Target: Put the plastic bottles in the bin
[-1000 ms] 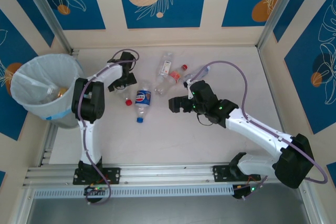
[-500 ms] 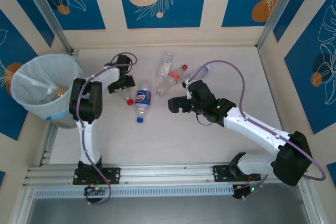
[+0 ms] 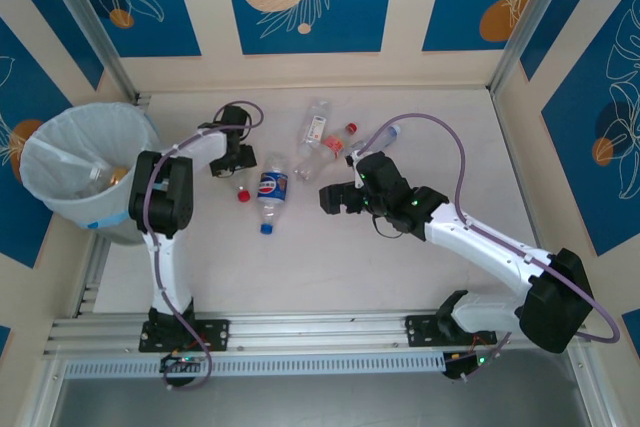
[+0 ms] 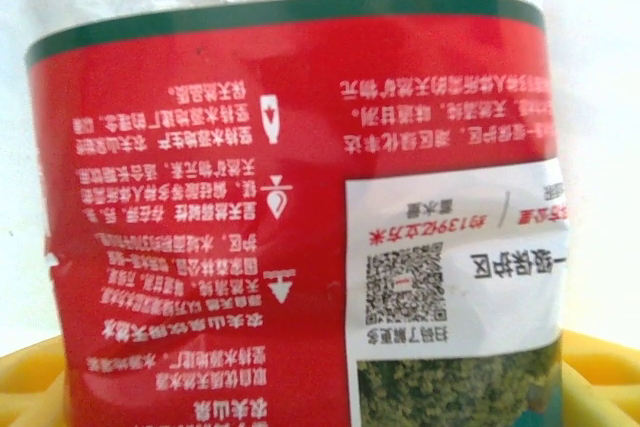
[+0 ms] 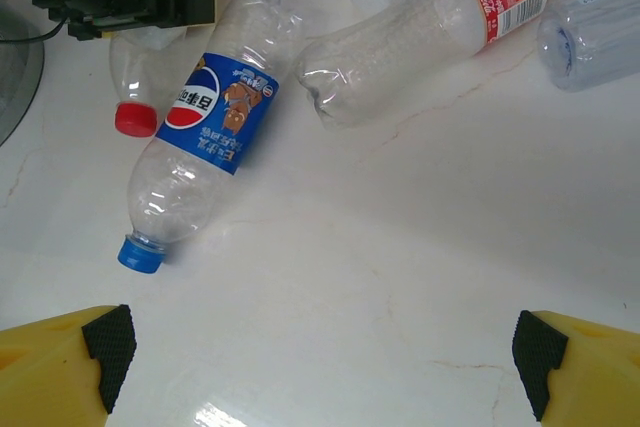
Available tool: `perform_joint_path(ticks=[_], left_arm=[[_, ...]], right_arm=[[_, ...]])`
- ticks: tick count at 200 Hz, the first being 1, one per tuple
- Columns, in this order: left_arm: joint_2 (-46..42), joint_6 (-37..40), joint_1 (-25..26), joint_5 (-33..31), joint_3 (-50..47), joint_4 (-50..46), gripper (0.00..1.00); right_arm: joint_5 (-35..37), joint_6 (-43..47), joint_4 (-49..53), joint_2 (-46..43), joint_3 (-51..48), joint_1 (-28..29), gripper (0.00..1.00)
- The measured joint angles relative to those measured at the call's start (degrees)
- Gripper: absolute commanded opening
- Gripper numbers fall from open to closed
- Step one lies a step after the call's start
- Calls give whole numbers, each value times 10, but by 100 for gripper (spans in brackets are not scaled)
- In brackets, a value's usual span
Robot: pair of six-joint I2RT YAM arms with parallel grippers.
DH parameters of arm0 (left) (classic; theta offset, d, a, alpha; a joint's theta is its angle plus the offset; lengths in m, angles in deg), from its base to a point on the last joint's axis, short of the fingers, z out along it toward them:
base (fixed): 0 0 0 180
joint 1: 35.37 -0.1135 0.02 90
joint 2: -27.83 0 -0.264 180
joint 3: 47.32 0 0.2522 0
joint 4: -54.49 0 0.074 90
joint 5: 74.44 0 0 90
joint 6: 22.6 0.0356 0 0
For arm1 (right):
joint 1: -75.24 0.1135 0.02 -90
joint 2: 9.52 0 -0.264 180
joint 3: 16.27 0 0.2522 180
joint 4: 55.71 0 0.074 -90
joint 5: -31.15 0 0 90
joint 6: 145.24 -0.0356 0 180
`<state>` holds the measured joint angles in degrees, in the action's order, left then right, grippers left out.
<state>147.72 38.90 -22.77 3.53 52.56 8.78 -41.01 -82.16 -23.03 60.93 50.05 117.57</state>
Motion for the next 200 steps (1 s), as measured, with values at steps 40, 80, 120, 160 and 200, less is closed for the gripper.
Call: perform_joint_path(ticks=[40, 80, 120, 160, 200], left_arm=[[-22, 9, 0, 3, -21, 3, 59], [-47, 21, 0, 12, -23, 5, 53], [-66, 26, 0, 20, -28, 10, 53], [-104, 32, 0, 31, -41, 9, 53], [-166, 36, 1, 37, -43, 0, 54]], right_arm=[[4, 0, 0, 9, 1, 0, 99], [13, 0, 1, 11, 3, 0, 99], [18, 0, 1, 11, 5, 0, 99], [24, -1, 2, 11, 5, 0, 99], [28, -3, 2, 11, 5, 0, 99]])
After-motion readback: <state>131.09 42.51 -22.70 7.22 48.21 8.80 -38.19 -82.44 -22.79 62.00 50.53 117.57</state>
